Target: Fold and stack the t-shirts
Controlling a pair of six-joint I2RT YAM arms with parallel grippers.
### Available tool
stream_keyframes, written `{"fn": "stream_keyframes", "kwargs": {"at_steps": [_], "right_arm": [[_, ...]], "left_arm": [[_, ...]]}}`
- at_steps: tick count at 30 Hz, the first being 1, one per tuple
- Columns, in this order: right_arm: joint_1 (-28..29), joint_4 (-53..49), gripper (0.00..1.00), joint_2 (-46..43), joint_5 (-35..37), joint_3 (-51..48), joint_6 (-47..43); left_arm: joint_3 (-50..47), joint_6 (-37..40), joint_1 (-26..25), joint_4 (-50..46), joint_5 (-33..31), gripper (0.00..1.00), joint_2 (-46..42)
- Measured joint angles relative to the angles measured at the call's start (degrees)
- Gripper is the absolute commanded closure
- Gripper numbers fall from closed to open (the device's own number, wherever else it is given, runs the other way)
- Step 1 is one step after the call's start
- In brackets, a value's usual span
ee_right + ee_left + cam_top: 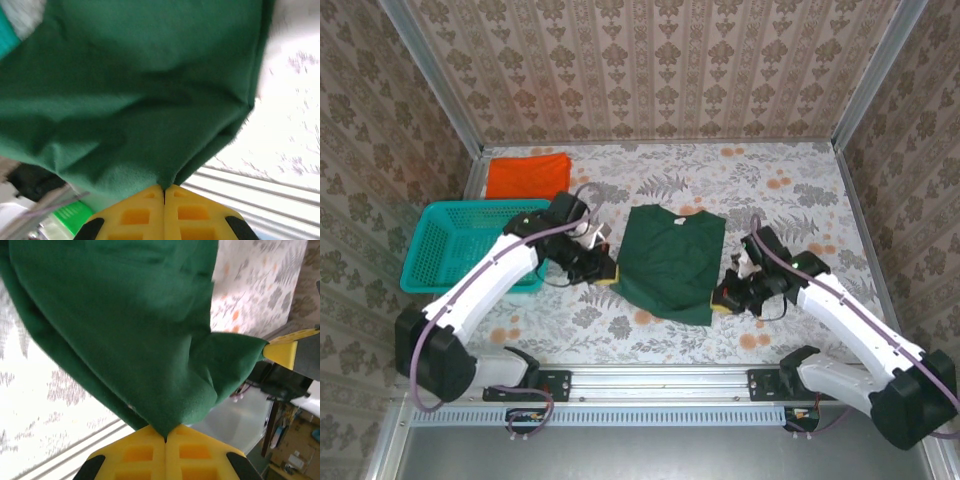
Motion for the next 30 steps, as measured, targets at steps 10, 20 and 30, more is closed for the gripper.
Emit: {"fn": "stream_keyframes", "kwargs": {"at_steps": [10, 20, 30], "right_arm": [[-11.30, 4.04, 1.00, 19.67, -2.21, 13.99, 1.29], [-20.15, 5.57, 1.00, 45.51, -1.95, 34.45, 4.20], [-25.59, 4.02, 0.64, 67.23, -0.28, 51.63, 8.79]], "left_arm": [[26.60, -0.50, 2.54, 3.26, 0.17, 1.00, 24.17], [59.47, -3.87, 6.88, 2.89, -0.90, 1.00, 53.66], [89.72, -21.55, 8.79, 16.02, 1.86, 0.33, 84.32]]}}
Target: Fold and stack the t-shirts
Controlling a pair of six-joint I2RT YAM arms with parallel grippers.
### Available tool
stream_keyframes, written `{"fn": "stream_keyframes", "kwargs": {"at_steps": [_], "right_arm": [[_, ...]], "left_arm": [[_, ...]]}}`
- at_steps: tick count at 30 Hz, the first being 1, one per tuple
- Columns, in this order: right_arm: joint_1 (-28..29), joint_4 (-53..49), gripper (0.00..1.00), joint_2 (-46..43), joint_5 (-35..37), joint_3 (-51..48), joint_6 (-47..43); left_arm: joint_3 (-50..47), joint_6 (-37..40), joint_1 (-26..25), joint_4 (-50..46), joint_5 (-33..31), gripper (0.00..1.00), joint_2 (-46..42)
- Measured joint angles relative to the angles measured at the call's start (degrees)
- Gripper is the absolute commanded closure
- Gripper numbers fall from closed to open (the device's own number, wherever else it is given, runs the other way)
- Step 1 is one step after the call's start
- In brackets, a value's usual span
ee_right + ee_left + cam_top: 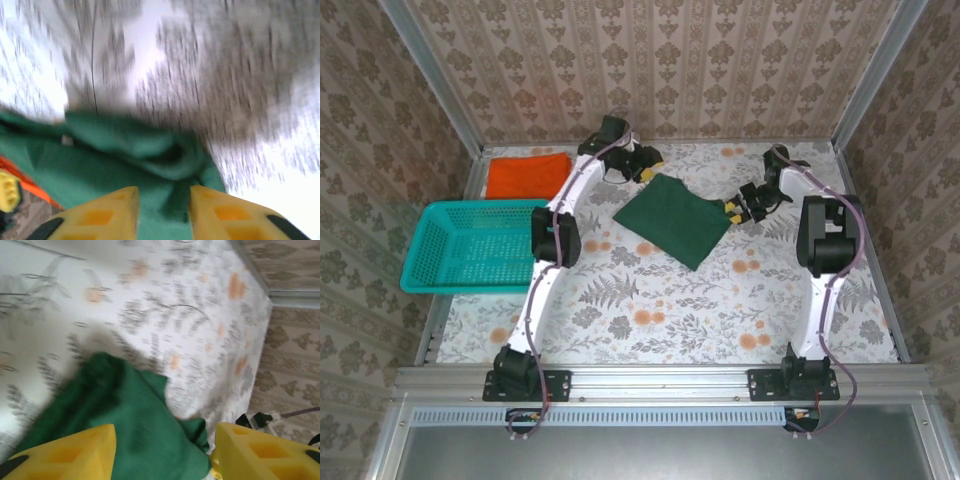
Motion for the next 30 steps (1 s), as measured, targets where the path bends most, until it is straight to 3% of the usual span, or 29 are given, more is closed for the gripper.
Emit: {"fn": "stream_keyframes", "kwargs": {"at_steps": [4, 7, 11, 13, 15, 20, 26, 30], "right_arm": [[-0.94, -0.15, 0.69, 0.46, 2.03, 1.31, 1.49], [-1.31, 0.00, 0.55, -2.47, 4.00, 0.22, 2.01], [-0.87, 0.83, 0.47, -9.70, 7.02, -2.78, 0.44], [0.44, 2.01, 0.48, -14.45, 7.76, -6.08, -0.52], [2.89, 3.89, 0.52, -19.21, 7.78, -10.25, -1.66], [12.24, 9.94, 0.62, -23.12, 6.08, -18.75, -1.88], [21.33, 16.50, 0.67, -18.62, 3.89, -24.55, -0.37], [22.51, 18.03, 0.71, -15.30, 3.67, -26.18, -0.85]], "left_arm": [[-6.78, -1.16, 1.36, 2.82, -0.39, 0.29, -1.70], [-12.83, 0.92, 2.08, 1.88, -2.75, 0.29, -6.75], [-19.15, 6.75, 2.14, -0.98, -7.54, 0.29, -16.76], [-22.91, 9.29, 1.36, -1.38, -9.35, 0.33, -22.36], [-25.75, 11.80, 0.00, -1.90, -9.92, 0.43, -27.10], [-28.94, 18.34, -4.09, -3.78, -8.37, 0.58, -29.59], [-36.76, 24.13, -7.74, -7.91, -7.56, 0.61, -26.58], [-45.33, 26.67, -8.15, -8.15, -7.98, 0.62, -26.45]]}}
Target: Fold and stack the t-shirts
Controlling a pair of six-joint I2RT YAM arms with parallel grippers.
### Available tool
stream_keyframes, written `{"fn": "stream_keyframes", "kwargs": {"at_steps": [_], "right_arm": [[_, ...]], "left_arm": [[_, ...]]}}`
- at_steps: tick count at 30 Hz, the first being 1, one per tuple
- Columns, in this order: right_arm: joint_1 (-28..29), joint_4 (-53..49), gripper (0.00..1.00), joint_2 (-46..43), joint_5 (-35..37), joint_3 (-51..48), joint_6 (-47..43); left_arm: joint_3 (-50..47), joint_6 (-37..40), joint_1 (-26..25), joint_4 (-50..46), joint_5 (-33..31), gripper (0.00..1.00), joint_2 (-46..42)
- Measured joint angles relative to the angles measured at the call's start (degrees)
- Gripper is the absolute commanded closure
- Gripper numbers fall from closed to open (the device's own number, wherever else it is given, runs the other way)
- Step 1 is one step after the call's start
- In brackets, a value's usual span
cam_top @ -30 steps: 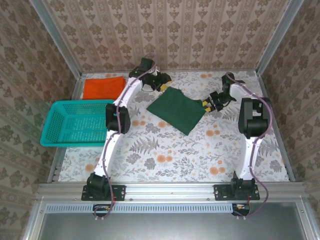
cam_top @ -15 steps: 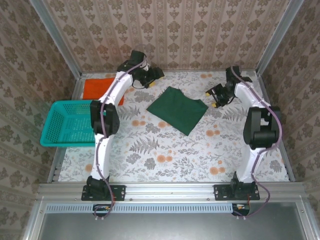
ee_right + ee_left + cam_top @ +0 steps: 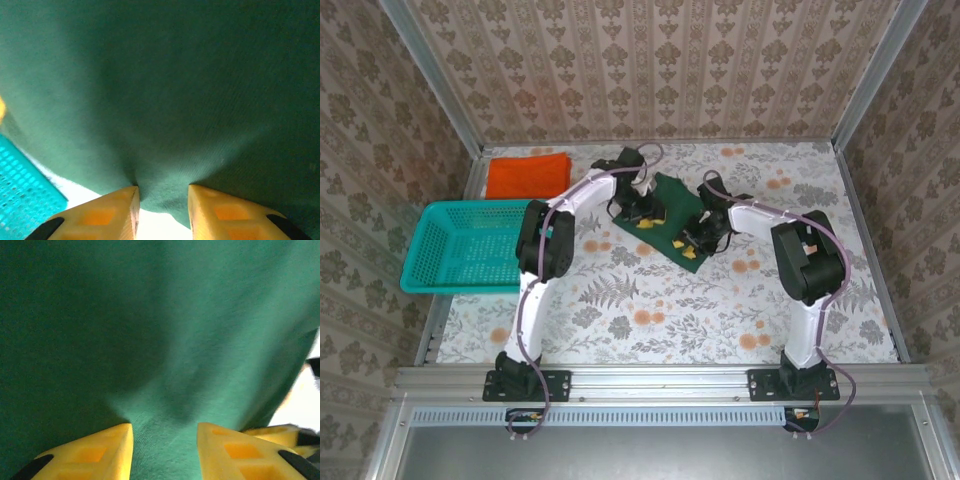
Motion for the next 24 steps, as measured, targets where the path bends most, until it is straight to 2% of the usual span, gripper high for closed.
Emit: {"fn": "stream_keyframes", "kwargs": {"at_steps": [7, 15, 19, 24], "right_arm": [[-0.42, 2.27, 0.75, -0.72, -2.62, -3.65, -5.03], [1.11, -1.57, 0.74, -9.09, -5.70, -14.73, -16.59], [2.25, -7.43, 0.66, -14.84, -6.14, -20.48, -21.14], [2.27, -12.50, 0.52, -19.56, -6.36, -22.29, -22.86]], "left_arm": [[-16.63, 2.34, -0.26, 5.49, 0.92, 0.62, -9.25], [-38.82, 2.89, -5.55, 5.14, 2.91, 0.61, -24.63], [-47.30, 2.19, -6.86, 0.92, 3.69, 0.56, -33.29], [-47.98, 0.83, -5.64, -2.12, 3.13, 0.54, -39.54]]}}
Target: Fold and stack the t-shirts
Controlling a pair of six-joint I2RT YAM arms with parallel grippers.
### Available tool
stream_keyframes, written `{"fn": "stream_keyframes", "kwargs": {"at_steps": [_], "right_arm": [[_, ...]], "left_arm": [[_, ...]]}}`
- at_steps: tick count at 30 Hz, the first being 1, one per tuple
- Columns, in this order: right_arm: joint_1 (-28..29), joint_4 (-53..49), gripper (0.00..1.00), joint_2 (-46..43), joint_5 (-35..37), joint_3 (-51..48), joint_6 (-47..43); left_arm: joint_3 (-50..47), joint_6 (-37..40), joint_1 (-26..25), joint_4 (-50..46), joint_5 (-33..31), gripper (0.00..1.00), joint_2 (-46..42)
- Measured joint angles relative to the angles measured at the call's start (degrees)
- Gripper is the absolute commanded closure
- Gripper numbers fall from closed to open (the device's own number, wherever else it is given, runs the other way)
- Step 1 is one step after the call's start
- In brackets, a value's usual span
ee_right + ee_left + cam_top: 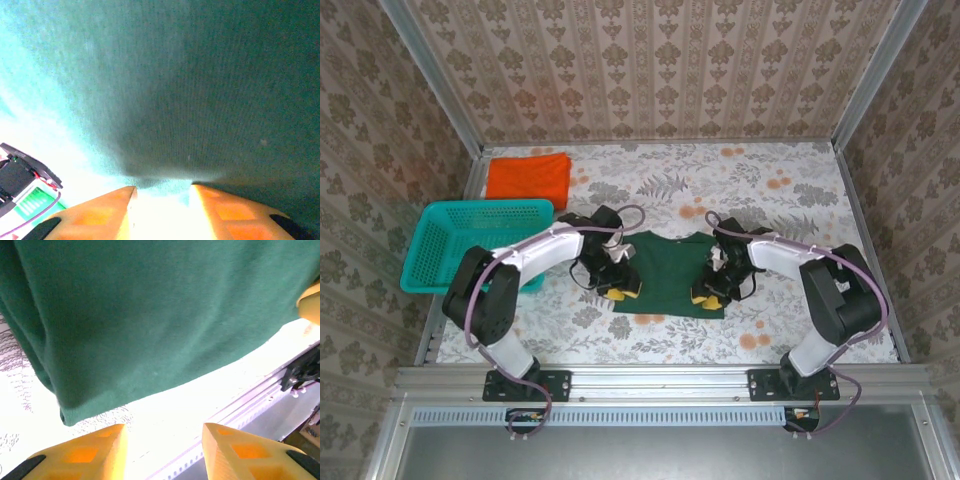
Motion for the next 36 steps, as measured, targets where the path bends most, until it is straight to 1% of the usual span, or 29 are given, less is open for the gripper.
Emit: {"fn": "stream_keyframes", "kwargs": {"at_steps": [3, 5, 7, 9, 12, 16, 18, 22, 25, 27, 29, 31, 32, 34, 36], "right_arm": [[-1.25, 2.14, 0.52, -3.26, -1.01, 0.72, 2.84], [-3.06, 5.64, 0.56, -4.66, -1.51, 2.29, 5.81], [-5.25, 9.46, 0.61, -4.42, -1.36, 4.31, 9.09], [-7.54, 12.31, 0.66, -2.34, -0.66, 6.91, 12.48], [-10.05, 15.52, 0.71, 4.09, -0.42, 10.58, 15.98], [-12.33, 17.38, 0.74, 12.52, 0.00, 12.68, 18.69], [-13.18, 16.98, 0.75, 16.09, -0.11, 13.86, 19.23], [-14.19, 15.89, 0.75, 19.21, -0.52, 18.21, 19.28], [-15.02, 15.78, 0.70, 20.13, -0.70, 19.50, 19.15], [-15.80, 15.17, 0.66, 20.13, -0.59, 19.98, 18.86], [-16.79, 14.49, 0.59, 20.09, -0.46, 20.37, 18.40], [-17.70, 14.27, 0.53, 19.76, -0.44, 20.46, 17.73], [-18.05, 14.14, 0.50, 19.37, -0.26, 20.46, 17.51], [-18.60, 13.94, 0.48, 17.94, 0.57, 20.44, 17.05], [-18.99, 13.90, 0.46, 15.34, 1.20, 20.39, 16.37]], "left_arm": [[5.75, -0.85, 2.29, -2.25, -0.55, 0.54, 0.66], [12.02, -1.16, 3.76, -2.16, -0.52, 0.56, 2.64], [18.34, -1.25, 4.33, -1.20, -0.48, 0.60, 5.95], [23.87, -1.29, 3.98, 0.50, -0.09, 0.64, 10.56], [28.44, -1.25, 3.15, 2.75, 0.50, 0.65, 18.03], [29.53, -0.76, 2.84, 3.41, -1.36, 0.65, 25.88], [29.49, -0.72, 3.87, 3.61, -2.95, 0.65, 28.52], [29.64, -0.74, 6.99, 4.39, -3.65, 0.65, 29.55], [29.94, -0.76, 8.68, 5.01, -4.46, 0.65, 29.73], [30.21, -0.79, 8.85, 5.11, -5.09, 0.62, 29.73], [30.49, -0.74, 8.87, 5.11, -5.44, 0.56, 29.70], [30.69, -0.94, 9.14, 5.11, -5.77, 0.48, 29.55], [30.69, -1.07, 9.35, 5.09, -6.05, 0.41, 29.31], [30.69, -1.11, 9.81, 4.96, -7.63, 0.32, 28.30], [30.60, -1.05, 10.49, 4.76, -9.73, 0.26, 26.62]]}}
